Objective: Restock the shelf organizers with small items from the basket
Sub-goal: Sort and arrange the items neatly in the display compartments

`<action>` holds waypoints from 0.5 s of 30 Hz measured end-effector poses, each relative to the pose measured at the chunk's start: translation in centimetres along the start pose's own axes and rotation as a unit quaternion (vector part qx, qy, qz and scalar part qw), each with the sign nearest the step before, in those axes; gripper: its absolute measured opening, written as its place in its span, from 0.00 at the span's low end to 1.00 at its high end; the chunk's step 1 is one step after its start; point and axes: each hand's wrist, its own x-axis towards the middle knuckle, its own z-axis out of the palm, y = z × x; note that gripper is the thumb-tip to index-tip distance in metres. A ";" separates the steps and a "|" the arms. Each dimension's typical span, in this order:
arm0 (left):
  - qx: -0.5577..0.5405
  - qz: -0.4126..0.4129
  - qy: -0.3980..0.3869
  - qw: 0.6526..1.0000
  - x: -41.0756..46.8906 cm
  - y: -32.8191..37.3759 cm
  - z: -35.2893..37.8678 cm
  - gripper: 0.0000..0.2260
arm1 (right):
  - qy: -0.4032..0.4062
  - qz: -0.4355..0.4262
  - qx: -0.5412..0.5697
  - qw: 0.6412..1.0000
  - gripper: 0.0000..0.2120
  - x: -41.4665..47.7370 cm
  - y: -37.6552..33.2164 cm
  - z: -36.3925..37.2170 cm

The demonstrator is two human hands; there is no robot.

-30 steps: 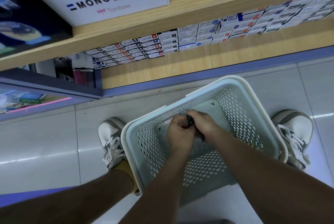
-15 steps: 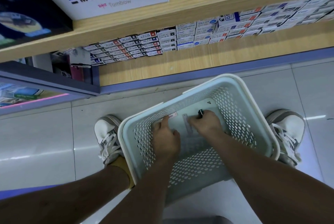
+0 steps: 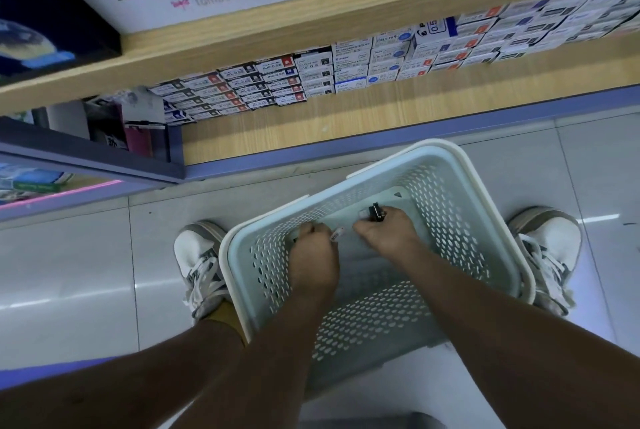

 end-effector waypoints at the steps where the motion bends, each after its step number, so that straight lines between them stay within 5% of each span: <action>1: -0.003 -0.007 -0.004 1.000 0.2 0.1 0.1 0.08 | -0.017 0.014 0.028 0.999 0.06 -0.2 -0.2 -0.3; 3: -0.107 -0.043 -0.004 0.993 0.1 0.4 0.0 0.07 | -0.057 0.033 0.065 0.996 0.07 -0.5 -0.2 -0.8; 6: -0.361 -0.106 -0.048 0.925 -0.2 1.5 -1.3 0.04 | -0.130 0.028 0.113 0.985 0.10 -1.0 -0.1 -0.8; 9: -0.449 -0.108 -0.136 0.876 -0.2 1.1 -2.9 0.05 | -0.111 0.025 0.110 0.987 0.10 -1.2 -0.3 -0.8; 11: -0.347 -0.074 -0.204 0.913 0.3 0.2 -3.6 0.08 | -0.087 0.033 0.107 0.990 0.12 -1.2 -0.3 -1.1; 13: -0.028 0.067 -0.270 0.960 0.5 -0.9 -3.9 0.08 | -0.077 0.048 0.114 0.989 0.13 -1.4 -0.1 -1.5; 15: 0.202 0.142 -0.318 0.915 -0.4 -1.4 -3.9 0.08 | -0.075 0.061 0.123 0.988 0.13 -1.8 0.1 -1.7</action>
